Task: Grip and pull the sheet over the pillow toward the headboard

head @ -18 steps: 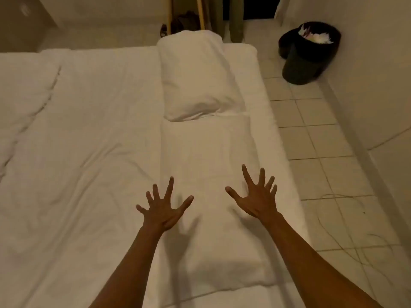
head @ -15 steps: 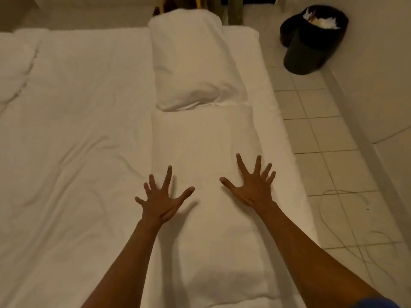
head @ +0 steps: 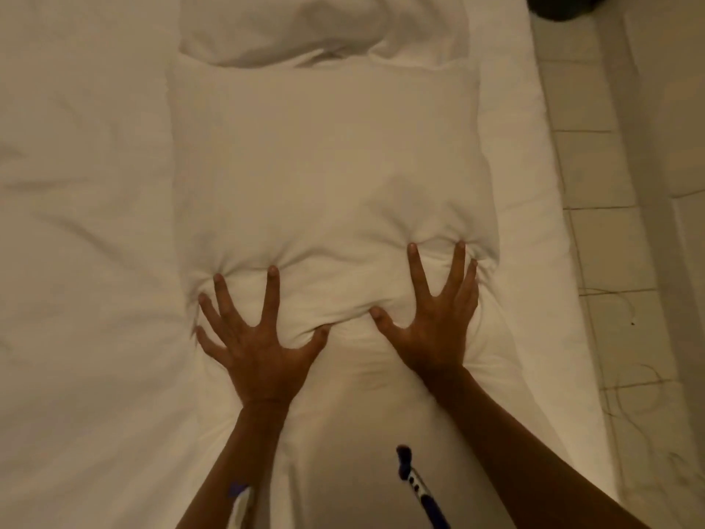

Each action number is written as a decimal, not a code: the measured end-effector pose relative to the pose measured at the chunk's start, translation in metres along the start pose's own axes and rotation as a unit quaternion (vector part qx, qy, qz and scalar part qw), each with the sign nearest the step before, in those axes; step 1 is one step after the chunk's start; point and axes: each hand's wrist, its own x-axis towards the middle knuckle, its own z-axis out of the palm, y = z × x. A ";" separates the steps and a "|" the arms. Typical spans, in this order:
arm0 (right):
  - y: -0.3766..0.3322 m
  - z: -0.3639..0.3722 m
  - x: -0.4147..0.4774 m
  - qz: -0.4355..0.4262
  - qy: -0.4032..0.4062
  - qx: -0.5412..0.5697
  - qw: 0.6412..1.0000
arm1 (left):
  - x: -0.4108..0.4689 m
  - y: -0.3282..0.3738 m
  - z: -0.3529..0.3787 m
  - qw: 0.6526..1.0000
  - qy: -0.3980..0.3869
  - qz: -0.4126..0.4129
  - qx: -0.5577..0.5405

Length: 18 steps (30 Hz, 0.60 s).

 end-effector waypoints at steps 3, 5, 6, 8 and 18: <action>0.000 0.001 0.000 0.006 -0.001 0.007 1.000 | 0.001 -0.002 0.000 1.000 0.003 0.000 -0.011; 0.001 0.002 0.001 0.003 0.004 0.014 1.000 | 0.001 -0.001 0.000 1.000 0.011 0.001 -0.018; 0.002 0.003 0.000 0.002 0.011 0.018 1.000 | 0.000 0.000 0.000 1.000 0.016 0.001 -0.017; 0.002 0.001 -0.002 -0.002 0.021 0.020 1.000 | -0.003 0.002 -0.001 1.000 0.021 0.003 -0.011; -0.003 -0.020 -0.015 -0.005 0.045 0.030 0.999 | -0.017 0.006 -0.022 0.999 0.046 -0.008 -0.020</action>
